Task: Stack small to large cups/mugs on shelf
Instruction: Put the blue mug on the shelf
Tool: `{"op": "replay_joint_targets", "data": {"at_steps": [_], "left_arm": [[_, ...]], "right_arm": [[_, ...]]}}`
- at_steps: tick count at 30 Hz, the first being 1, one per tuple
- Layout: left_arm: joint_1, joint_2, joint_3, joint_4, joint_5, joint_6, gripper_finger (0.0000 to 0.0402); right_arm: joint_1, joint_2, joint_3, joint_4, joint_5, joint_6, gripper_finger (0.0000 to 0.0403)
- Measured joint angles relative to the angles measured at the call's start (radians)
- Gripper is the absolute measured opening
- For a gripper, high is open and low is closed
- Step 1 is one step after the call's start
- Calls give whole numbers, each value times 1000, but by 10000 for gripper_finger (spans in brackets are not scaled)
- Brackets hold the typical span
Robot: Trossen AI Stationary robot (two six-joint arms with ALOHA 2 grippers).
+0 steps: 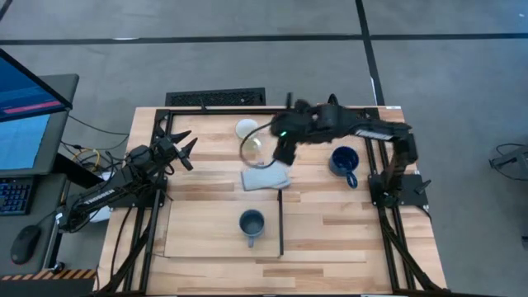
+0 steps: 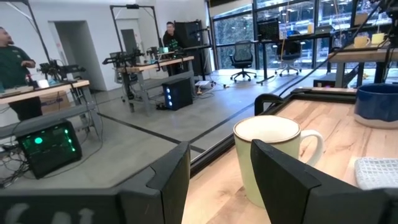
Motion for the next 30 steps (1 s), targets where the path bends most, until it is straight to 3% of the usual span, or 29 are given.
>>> {"op": "replay_joint_targets", "data": {"at_steps": [7, 16, 19, 30], "left_arm": [[0, 0, 0, 0, -1, 3, 163], [0, 0, 0, 0, -1, 5, 163], [0, 0, 0, 0, -2, 17, 163], [0, 0, 0, 0, -2, 17, 163]], "right_arm": [[-61, -147, -1, -113, 176, -21, 214], [-131, -349, -77, -120, 228, -43, 214], [-143, -445, -187, -86, 271, 6, 214], [-116, -798, -773, 192, 268, 113, 214]]}}
